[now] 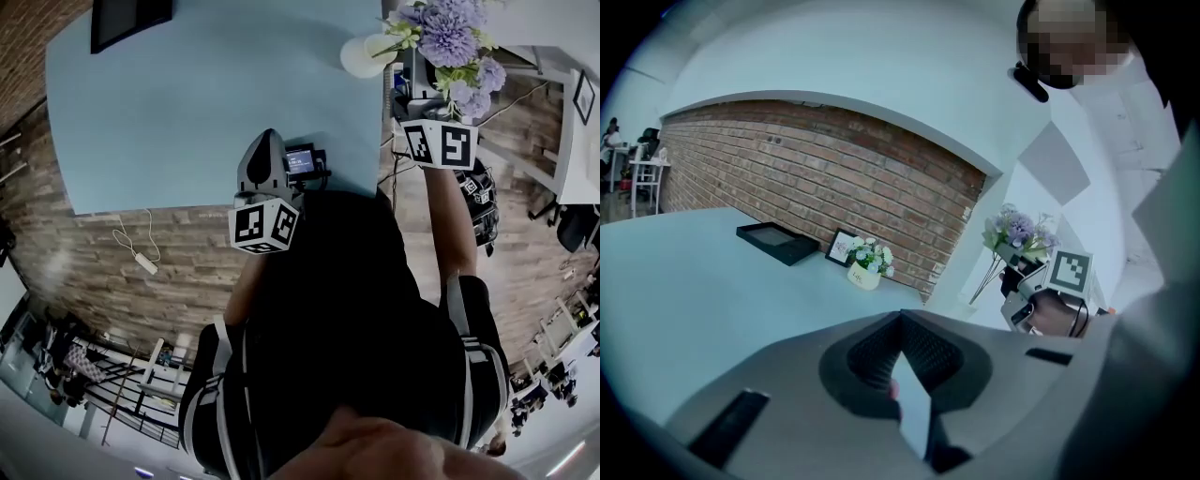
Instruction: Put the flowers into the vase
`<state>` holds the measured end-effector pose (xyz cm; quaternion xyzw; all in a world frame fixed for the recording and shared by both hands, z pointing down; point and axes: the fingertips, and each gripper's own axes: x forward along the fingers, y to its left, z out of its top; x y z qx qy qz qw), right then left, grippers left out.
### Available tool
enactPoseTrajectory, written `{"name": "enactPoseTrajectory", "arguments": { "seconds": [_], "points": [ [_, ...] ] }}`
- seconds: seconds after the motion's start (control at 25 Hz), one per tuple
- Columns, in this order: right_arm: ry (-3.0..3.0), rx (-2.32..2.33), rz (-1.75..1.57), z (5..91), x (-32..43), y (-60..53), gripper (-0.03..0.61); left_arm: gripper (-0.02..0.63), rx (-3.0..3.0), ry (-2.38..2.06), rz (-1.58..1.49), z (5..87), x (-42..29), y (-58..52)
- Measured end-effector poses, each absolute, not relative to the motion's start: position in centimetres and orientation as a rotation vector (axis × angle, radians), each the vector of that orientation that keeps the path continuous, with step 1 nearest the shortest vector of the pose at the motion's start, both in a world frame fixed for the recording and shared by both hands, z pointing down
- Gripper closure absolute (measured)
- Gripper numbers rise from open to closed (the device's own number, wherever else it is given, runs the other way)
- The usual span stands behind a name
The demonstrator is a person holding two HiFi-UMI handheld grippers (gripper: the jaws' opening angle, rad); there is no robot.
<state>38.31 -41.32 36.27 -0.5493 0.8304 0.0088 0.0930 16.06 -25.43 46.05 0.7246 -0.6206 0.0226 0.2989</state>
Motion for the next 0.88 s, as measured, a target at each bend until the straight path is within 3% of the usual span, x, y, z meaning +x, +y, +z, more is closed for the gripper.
{"name": "enactPoseTrajectory", "arguments": {
  "seconds": [0.88],
  "points": [
    [2.558,-1.746,-0.105,44.6,36.7,-41.9,0.485,0.600,1.900,-1.612,0.080,47.8,15.7,-25.7]
  ]
}}
